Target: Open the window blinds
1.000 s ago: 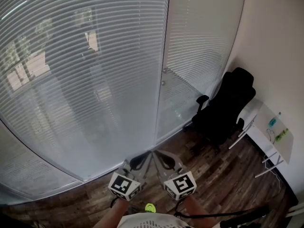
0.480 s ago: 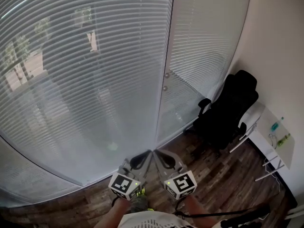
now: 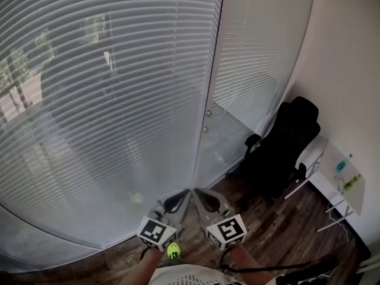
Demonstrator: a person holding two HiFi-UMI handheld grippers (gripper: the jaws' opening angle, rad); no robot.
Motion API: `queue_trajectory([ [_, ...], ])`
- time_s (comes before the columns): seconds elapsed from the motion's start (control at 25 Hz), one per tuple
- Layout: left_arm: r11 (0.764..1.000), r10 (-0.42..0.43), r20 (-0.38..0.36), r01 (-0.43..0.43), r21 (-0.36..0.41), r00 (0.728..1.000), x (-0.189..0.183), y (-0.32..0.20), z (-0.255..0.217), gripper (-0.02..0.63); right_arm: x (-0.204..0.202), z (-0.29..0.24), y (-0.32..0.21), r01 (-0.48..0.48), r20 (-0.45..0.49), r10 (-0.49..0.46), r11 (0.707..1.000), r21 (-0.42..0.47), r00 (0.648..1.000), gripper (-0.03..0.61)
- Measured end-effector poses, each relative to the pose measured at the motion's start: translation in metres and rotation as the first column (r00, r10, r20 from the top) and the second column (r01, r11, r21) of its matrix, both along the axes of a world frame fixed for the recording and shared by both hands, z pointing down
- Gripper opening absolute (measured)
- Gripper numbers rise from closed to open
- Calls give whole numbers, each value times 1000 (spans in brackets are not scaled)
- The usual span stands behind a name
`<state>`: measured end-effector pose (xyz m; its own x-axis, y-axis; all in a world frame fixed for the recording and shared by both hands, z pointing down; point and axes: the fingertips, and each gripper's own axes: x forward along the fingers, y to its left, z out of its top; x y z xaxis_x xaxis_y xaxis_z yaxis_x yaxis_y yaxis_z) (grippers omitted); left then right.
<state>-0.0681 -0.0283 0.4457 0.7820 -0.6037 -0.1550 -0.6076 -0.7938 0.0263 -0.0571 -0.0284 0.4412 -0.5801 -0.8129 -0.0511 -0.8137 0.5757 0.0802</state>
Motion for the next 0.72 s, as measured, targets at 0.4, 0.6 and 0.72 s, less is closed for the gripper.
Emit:
queue_trajectory([
  [0.4,999,51,-17,-51,6,999,-7,-61,2,-8,-7,7,-64,-62,-15,62,998,2,998,9],
  [0.6,999,54,-35,-54,4,998,-14,-86,6,-8,-15,10,-86,-74,-42,74,997,5,996,9],
  [0.72,999,53,-34,-53,-2,998,-16,-94,14,-8,-16,17,-96,-72,-45,71,997,-4,996,9],
])
